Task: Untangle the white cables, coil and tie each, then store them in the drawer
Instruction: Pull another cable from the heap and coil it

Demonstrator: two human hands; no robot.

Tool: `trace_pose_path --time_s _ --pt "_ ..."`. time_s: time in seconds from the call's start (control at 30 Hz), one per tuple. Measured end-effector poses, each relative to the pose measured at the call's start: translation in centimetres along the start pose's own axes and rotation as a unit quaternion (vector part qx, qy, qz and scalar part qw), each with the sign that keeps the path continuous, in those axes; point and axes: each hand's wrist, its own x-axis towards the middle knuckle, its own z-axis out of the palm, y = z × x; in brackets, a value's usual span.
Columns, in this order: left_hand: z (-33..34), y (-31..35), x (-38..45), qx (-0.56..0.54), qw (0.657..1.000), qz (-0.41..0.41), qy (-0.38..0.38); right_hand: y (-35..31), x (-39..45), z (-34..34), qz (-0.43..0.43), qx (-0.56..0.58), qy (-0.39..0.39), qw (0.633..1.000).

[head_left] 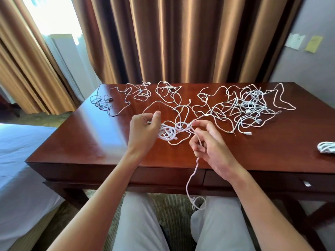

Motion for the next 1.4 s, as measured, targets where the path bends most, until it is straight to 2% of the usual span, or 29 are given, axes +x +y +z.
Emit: trace_pose_path --time_s 0.07,0.23,0.4,0.47,0.57,0.7,0.77,0.83,0.93,1.03,1.13,1.23,1.27,1.33,1.37,1.4 --pt "0.1 0.1 -0.1 -0.006 1.0 0.002 -0.013 0.2 0.2 0.3 -0.009 0.012 0.038 0.999" --pt "0.4 0.8 -0.5 -0.01 0.998 0.036 -0.052 1.1 0.6 0.8 -0.077 -0.113 0.068 0.988" --pt "0.5 0.6 -0.8 0.009 0.996 0.052 -0.072 1.6 0.4 0.8 -0.062 -0.16 0.122 0.978" --pt "0.5 0.6 -1.1 0.016 0.994 0.049 -0.099 1.5 0.5 0.8 -0.058 -0.161 0.13 0.977" --pt "0.5 0.8 -1.5 0.006 0.985 0.056 -0.163 1.1 0.5 0.8 -0.099 -0.195 0.13 0.967" --pt "0.7 0.6 -1.5 0.046 0.959 0.095 -0.262 0.4 0.3 1.0 -0.145 -0.241 0.135 0.95" --pt "0.9 0.5 -1.8 0.052 0.958 0.111 -0.26 0.1 0.4 1.1 -0.16 -0.247 0.142 0.945" --pt "0.7 0.9 -2.0 0.006 0.969 0.108 -0.223 0.1 0.6 0.9 -0.155 -0.254 0.165 0.94" --pt "0.5 1.2 -2.1 -0.049 0.988 0.066 -0.134 0.6 0.5 0.3 -0.09 -0.263 0.167 0.946" --pt "0.8 1.0 -2.3 -0.115 0.991 -0.008 -0.075 0.9 -0.1 0.4 -0.006 -0.263 0.118 0.958" --pt "1.1 0.9 -2.7 -0.275 0.95 -0.131 -0.063 1.1 -0.4 0.4 0.047 -0.216 0.067 0.973" --pt "1.1 0.7 -3.4 -0.351 0.914 -0.183 -0.091 1.3 -0.8 0.1 0.062 -0.195 0.085 0.975" --pt "1.1 0.5 -3.6 -0.322 0.926 -0.171 -0.092 1.4 -0.8 0.0 0.055 -0.198 0.106 0.973" --pt "1.0 -0.8 -3.5 -0.132 0.988 -0.04 -0.075 1.3 -0.8 -0.1 0.029 -0.21 0.144 0.967" --pt "1.0 -1.3 -3.4 -0.028 0.994 0.043 -0.094 1.2 -0.6 -0.2 0.012 -0.226 0.156 0.961" --pt "1.1 -1.5 -3.5 0.055 0.983 0.111 -0.135 1.1 -0.5 -0.1 -0.003 -0.244 0.162 0.956"
